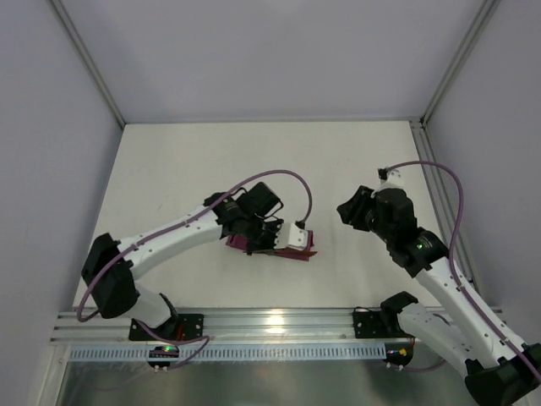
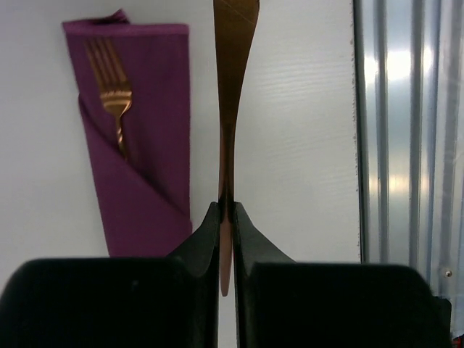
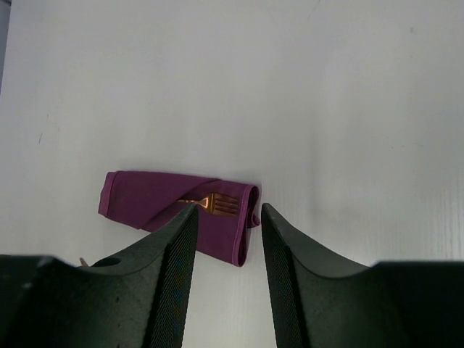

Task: Fold the napkin into a case and place the utensils inside
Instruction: Move the knife to the center of the board, then stuff the knife into the folded napkin.

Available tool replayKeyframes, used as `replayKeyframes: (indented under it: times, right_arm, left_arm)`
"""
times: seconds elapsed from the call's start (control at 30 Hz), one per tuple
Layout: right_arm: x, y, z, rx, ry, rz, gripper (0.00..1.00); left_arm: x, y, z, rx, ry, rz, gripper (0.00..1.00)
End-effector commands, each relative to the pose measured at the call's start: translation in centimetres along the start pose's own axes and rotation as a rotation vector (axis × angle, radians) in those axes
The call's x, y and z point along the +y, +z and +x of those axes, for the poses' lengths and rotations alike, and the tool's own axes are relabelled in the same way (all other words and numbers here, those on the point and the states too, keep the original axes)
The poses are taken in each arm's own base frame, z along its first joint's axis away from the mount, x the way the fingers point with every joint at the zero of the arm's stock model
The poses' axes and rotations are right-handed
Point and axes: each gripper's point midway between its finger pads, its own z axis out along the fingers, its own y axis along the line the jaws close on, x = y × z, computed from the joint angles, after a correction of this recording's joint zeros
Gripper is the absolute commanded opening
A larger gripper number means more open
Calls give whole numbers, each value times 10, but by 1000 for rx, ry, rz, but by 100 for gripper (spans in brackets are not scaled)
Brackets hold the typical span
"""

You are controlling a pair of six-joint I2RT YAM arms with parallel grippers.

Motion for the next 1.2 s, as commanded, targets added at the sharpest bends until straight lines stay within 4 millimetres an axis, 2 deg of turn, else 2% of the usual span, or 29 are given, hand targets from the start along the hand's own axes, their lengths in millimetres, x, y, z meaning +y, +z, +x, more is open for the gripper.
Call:
replayKeyframes:
  times: [0.0,0.07,0.17,0.4,0.6,0.87,1.17]
  right_arm:
    - [-19,-12,-9,-35,-16,94,45]
    - [-26,-14,-7,-25,-26,122,45]
    - [-31,-15,-5,-25,-34,142,45]
    - [-43,-19,0,-29,-46,178,45]
    - [-49,-26,3,-34,-46,191,45]
    - [-52,-25,15,-14,-36,177,45]
    - [-49,-25,10,-32,-43,166,45]
  left_arm:
    - [2,35,-36,-50,92,55,0]
    - [9,52,-44,-62,103,75,0]
    - [23,64,-58,-84,152,54,0]
    - [36,97,-56,-57,179,88,0]
    - [46,117,-55,-48,183,91,0]
    - [55,129,-43,3,189,78,0]
    - [60,129,-5,87,154,94,0]
